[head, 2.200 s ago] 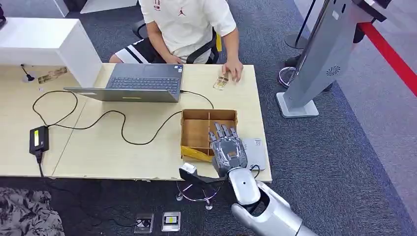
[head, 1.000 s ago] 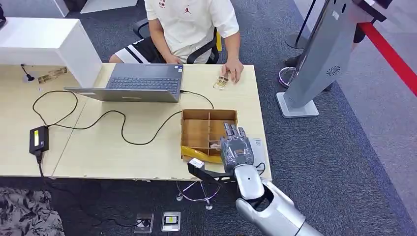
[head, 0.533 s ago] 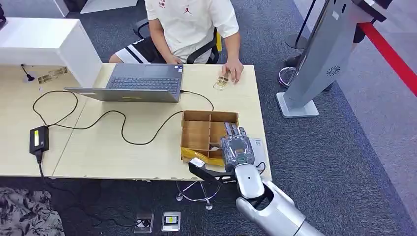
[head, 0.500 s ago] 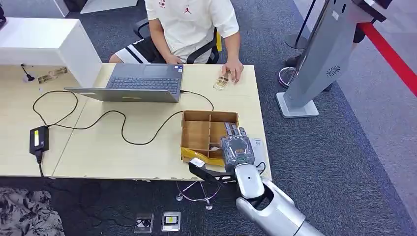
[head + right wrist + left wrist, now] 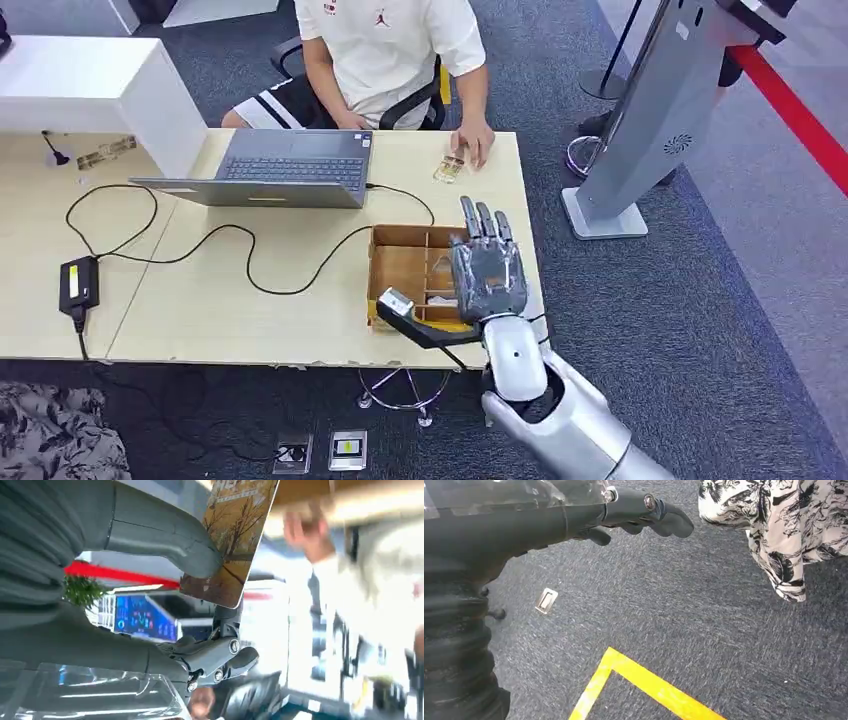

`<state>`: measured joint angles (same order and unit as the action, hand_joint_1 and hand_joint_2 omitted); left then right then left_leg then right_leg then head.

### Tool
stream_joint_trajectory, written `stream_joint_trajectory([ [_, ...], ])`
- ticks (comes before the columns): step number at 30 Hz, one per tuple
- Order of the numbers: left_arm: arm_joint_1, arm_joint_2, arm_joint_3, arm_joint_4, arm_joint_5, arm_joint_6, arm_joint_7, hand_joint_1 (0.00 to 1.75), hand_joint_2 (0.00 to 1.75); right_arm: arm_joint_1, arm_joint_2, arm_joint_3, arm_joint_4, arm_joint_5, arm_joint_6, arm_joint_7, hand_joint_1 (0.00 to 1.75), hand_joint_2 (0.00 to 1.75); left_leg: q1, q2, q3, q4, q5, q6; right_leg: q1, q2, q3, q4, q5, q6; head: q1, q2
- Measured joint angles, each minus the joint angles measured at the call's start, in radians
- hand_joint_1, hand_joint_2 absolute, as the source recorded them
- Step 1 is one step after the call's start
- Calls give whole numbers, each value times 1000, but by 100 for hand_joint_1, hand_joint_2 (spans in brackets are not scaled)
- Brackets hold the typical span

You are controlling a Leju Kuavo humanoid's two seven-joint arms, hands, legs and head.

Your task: Pass the card to the sensor for recognition and then transmit it.

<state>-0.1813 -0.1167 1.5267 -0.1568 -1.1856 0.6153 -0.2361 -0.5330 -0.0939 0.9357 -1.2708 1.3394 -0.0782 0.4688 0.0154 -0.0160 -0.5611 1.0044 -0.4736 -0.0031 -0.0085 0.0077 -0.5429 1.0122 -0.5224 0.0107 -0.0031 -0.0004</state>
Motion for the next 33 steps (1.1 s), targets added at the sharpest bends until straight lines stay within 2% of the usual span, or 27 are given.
stream_joint_trajectory([
  [8,2,-3,0,0,-11,0,4,0,175,-44,-13,-43,-239,53,-6,-26,175,175,0,0,0,0,0,0,0,0,0,0,0,0,0,0],
  [11,2,-3,0,0,-24,0,4,0,175,-67,-13,-47,-284,53,-6,-43,175,175,0,0,0,0,0,0,0,0,0,0,0,0,0,0],
  [15,0,-3,0,0,-47,0,4,0,175,-108,11,-47,-276,68,-30,-58,175,175,0,0,-1,0,0,0,0,0,0,0,0,0,0,0],
  [19,-3,-3,0,12,-52,0,-48,0,175,-190,52,-42,-167,105,-105,-54,175,175,0,0,-1,0,0,0,0,0,0,0,0,0,0,0],
  [23,-7,-2,0,25,-66,0,-69,0,175,-266,105,-35,19,148,-167,-34,175,175,0,-1,-1,0,0,0,0,-1,1,0,0,0,0,0],
  [29,-7,-3,0,31,-63,0,-70,0,175,-340,172,-30,259,166,-195,4,175,175,0,-2,-1,0,0,0,0,-1,0,0,0,0,1,0],
  [33,-7,-3,0,33,-53,0,-70,0,175,-371,204,-30,365,174,-195,23,175,175,0,-2,-1,0,0,0,0,-1,0,0,0,0,0,0],
])
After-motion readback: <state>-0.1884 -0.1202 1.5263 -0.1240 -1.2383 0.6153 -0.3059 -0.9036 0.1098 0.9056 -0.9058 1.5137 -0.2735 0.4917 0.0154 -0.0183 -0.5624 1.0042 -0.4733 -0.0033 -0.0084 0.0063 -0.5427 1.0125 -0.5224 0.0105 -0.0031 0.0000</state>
